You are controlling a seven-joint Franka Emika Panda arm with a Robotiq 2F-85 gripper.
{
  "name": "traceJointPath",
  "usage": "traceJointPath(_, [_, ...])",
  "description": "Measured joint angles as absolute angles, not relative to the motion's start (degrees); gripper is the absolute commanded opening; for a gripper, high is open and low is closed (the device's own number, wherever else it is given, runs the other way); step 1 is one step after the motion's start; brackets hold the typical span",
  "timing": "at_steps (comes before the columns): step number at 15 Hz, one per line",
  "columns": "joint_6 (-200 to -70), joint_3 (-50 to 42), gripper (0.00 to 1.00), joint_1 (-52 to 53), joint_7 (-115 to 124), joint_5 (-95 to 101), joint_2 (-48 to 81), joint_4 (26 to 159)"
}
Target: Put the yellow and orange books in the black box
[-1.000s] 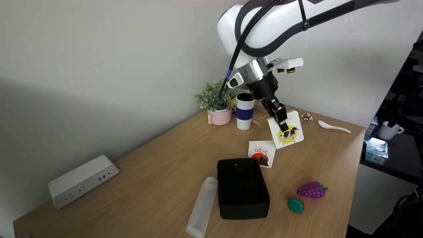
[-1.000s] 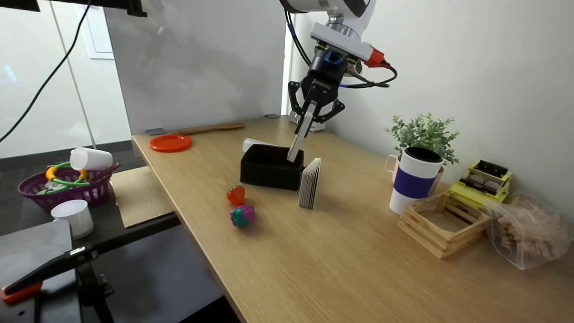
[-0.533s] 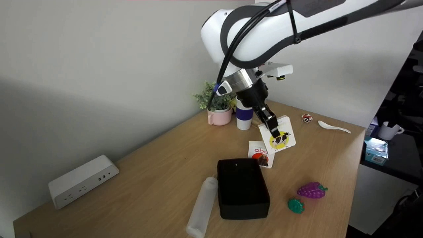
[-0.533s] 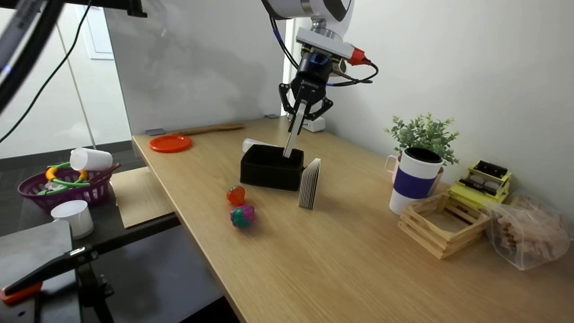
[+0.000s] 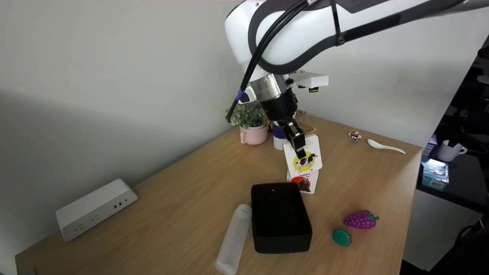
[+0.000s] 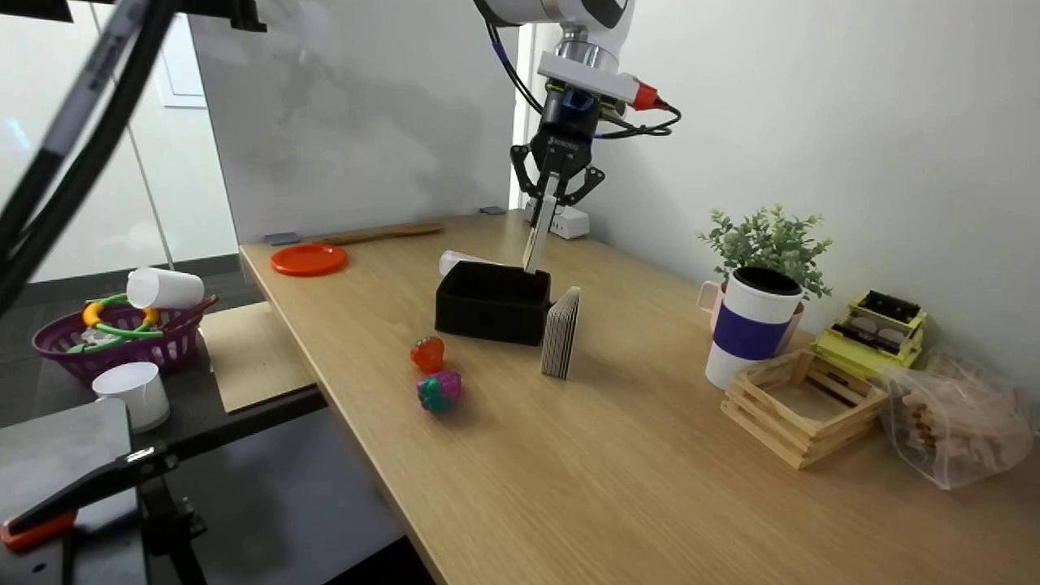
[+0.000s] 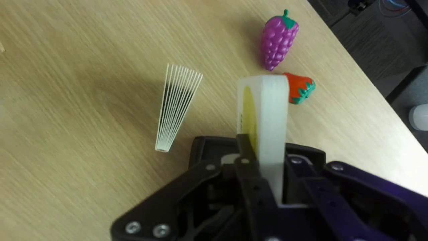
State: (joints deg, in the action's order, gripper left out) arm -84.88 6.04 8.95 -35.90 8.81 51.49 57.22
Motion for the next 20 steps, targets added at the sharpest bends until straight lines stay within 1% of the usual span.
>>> traceJointPath(4, [-89.7, 6.9, 0.04, 6.9, -42.0, 5.3, 51.9, 57.4])
traceJointPath(7, [-90.4, 7.6, 0.04, 5.7, -45.5, 2.7, 52.6, 57.3])
traceJointPath(15, [-91.2, 8.9, 0.04, 4.3, -45.9, -4.7, 55.4, 56.8])
traceJointPath(20, [-95.7, 8.9, 0.04, 4.3, -45.6, -5.0, 56.8, 56.6])
